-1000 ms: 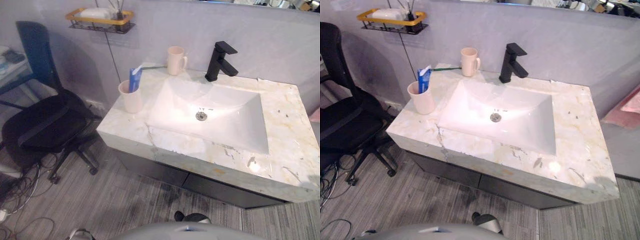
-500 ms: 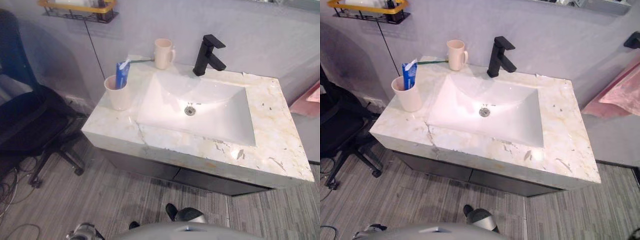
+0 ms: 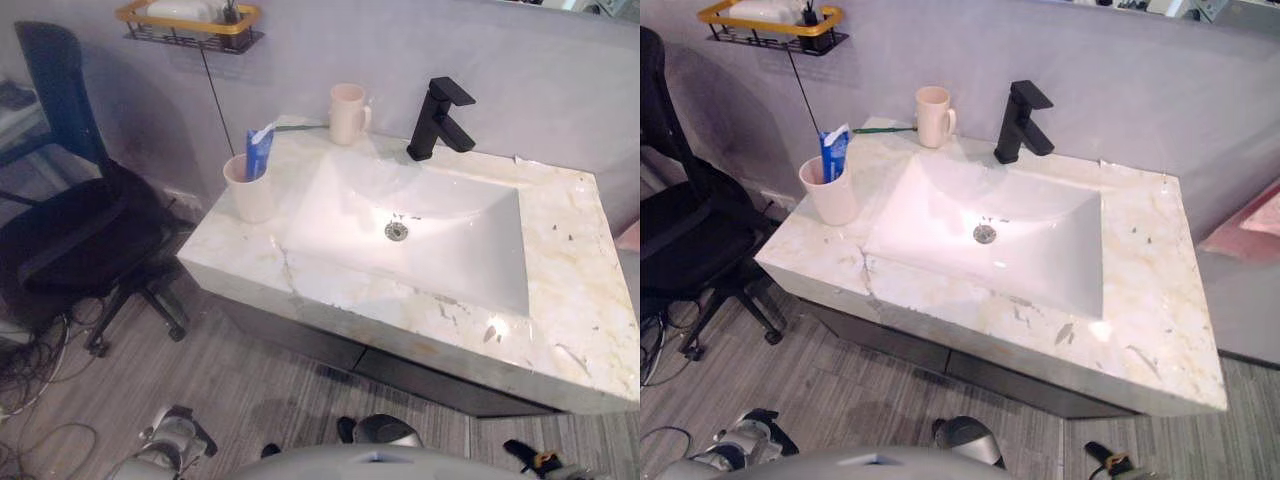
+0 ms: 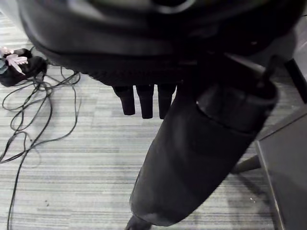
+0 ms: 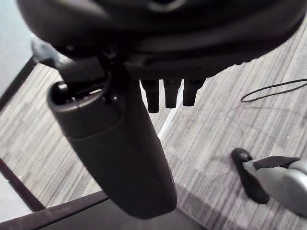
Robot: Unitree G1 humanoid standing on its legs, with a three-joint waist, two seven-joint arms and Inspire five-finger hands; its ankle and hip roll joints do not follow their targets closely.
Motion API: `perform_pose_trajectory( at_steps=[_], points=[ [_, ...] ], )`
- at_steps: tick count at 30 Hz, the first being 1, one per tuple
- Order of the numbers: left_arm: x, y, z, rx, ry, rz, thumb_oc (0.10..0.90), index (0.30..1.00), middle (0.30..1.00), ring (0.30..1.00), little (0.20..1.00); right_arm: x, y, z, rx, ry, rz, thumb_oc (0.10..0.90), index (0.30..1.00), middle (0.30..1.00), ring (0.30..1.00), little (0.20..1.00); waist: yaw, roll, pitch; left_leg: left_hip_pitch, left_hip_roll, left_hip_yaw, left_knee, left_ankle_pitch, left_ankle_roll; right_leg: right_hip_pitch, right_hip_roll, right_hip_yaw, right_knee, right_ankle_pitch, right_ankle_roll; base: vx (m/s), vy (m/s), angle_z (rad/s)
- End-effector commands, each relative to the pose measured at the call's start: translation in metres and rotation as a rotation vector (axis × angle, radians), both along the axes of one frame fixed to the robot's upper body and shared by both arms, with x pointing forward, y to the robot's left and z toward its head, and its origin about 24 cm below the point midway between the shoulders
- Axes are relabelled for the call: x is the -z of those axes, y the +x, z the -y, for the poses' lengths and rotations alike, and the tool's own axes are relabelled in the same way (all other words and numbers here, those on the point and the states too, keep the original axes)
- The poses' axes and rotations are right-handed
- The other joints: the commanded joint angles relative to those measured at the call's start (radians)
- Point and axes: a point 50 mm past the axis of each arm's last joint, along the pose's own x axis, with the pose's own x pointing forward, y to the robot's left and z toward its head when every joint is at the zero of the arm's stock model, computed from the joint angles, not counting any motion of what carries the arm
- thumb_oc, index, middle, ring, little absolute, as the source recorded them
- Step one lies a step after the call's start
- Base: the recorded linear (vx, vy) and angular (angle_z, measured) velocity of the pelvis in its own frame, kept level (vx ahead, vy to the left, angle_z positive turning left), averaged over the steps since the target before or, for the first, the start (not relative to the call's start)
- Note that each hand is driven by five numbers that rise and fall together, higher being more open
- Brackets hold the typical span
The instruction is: Organize the bathroom.
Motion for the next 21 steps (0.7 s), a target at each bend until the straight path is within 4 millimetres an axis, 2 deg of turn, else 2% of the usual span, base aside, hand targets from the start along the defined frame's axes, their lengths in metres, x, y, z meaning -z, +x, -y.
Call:
perform_pose_trajectory(
  at_steps=[1, 3, 5, 8, 11, 12, 13, 14, 16, 18, 21],
  points=[
    [-0.006, 0.011, -0.008, -0.169, 0.002, 0.038, 0.800, 0.900, 0.900, 0.900, 0.900, -0.024, -0.006, 0.050, -0.112, -0.139, -0.004, 0.800, 0.900, 0.900, 0.900, 0.900, 0.024, 0.018, -0.029, 0.039, -0.143, -0.070, 0.046, -0.193, 0.069, -0.104, -0.034, -0.031, -0.055, 0.165, 0.113, -0.01, 0.005, -1.69],
    [-0.005, 0.010, -0.007, -0.168, -0.018, 0.015, 0.800, 0.900, 0.900, 0.900, 0.900, -0.020, -0.002, 0.044, -0.127, -0.129, 0.007, 0.800, 0.900, 0.900, 0.900, 0.900, 0.024, 0.021, -0.025, 0.048, -0.144, -0.072, 0.023, -0.190, 0.077, -0.112, -0.032, -0.030, -0.050, 0.166, 0.116, -0.02, 0.015, -1.41],
    [-0.002, 0.002, -0.005, -0.187, -0.026, -0.015, 0.800, 0.900, 0.900, 0.900, 0.900, -0.011, 0.011, 0.024, -0.169, -0.111, 0.026, 0.800, 0.900, 0.900, 0.900, 0.900, 0.038, 0.027, -0.019, 0.052, -0.154, -0.103, -0.029, -0.171, 0.093, -0.129, -0.031, -0.032, -0.024, 0.169, 0.125, -0.05, -0.064, -0.48],
    [-0.001, -0.009, -0.010, -0.189, 0.006, -0.034, 0.800, 0.900, 0.900, 0.900, 0.900, -0.005, 0.018, 0.010, -0.205, -0.096, 0.039, 0.800, 0.900, 0.900, 0.900, 0.900, 0.068, 0.041, -0.002, 0.038, -0.130, -0.120, -0.042, -0.154, 0.098, -0.179, -0.036, -0.066, 0.165, 0.196, 0.142, -0.07, -0.122, -0.78],
    [-0.001, -0.017, -0.016, -0.239, 0.029, -0.025, 0.800, 0.900, 0.900, 0.900, 0.900, -0.005, 0.025, 0.007, -0.257, -0.101, 0.042, 0.800, 0.900, 0.900, 0.900, 0.900, 0.105, 0.048, 0.008, 0.032, -0.118, -0.103, -0.041, -0.148, 0.105, -0.166, -0.106, -0.133, 0.230, 0.206, 0.137, -0.03, -0.117, -0.50],
    [-0.002, -0.020, -0.020, -0.277, 0.040, -0.009, 0.800, 0.900, 0.900, 0.900, 0.900, -0.005, 0.030, 0.006, -0.287, -0.104, 0.047, 0.800, 0.900, 0.900, 0.900, 0.900, 0.138, 0.045, 0.010, 0.029, -0.107, -0.081, -0.034, -0.144, 0.102, -0.118, -0.175, -0.189, 0.202, 0.198, 0.136, -0.03, -0.147, -0.54],
    [-0.002, -0.021, -0.021, -0.285, 0.044, -0.008, 0.800, 0.900, 0.900, 0.900, 0.900, -0.006, 0.031, 0.006, -0.297, -0.104, 0.048, 0.800, 0.900, 0.900, 0.900, 0.900, 0.146, 0.043, 0.009, 0.030, -0.105, -0.071, -0.032, -0.144, 0.101, -0.101, -0.194, -0.210, 0.184, 0.191, 0.138, -0.02, -0.183, -0.63],
    [-0.003, -0.024, -0.024, -0.303, 0.048, -0.003, 0.800, 0.900, 0.900, 0.900, 0.900, -0.006, 0.036, 0.006, -0.321, -0.106, 0.054, 0.800, 0.900, 0.900, 0.900, 0.900, 0.167, 0.036, 0.009, 0.035, -0.098, -0.041, -0.025, -0.146, 0.096, -0.075, -0.236, -0.275, 0.143, 0.184, 0.145, 0.00, -0.111, -0.55],
    [-0.003, -0.028, -0.026, -0.328, 0.048, 0.001, 0.800, 0.900, 0.900, 0.900, 0.900, -0.008, 0.042, 0.006, -0.351, -0.103, 0.058, 0.800, 0.900, 0.900, 0.900, 0.900, 0.186, 0.028, 0.010, 0.050, -0.087, -0.002, -0.021, -0.151, 0.091, -0.049, -0.261, -0.341, 0.092, 0.173, 0.154, 0.03, -0.146, -0.72],
    [-0.002, -0.033, -0.027, -0.369, 0.049, 0.004, 0.800, 0.900, 0.900, 0.900, 0.900, -0.009, 0.050, 0.004, -0.390, -0.098, 0.052, 0.800, 0.900, 0.900, 0.900, 0.900, 0.200, 0.018, -0.003, 0.066, -0.071, 0.035, -0.015, -0.156, 0.082, 0.016, -0.232, -0.363, -0.020, 0.108, 0.153, 0.07, -0.181, -1.08],
    [-0.001, -0.030, -0.023, -0.389, 0.037, 0.041, 0.800, 0.900, 0.900, 0.900, 0.900, -0.008, 0.053, -0.001, -0.412, -0.088, 0.043, 0.800, 0.900, 0.900, 0.900, 0.900, 0.211, 0.008, -0.021, 0.065, -0.066, 0.033, -0.005, -0.160, 0.076, 0.044, -0.196, -0.343, -0.069, 0.090, 0.141, 0.07, -0.143, -0.67]
  ],
)
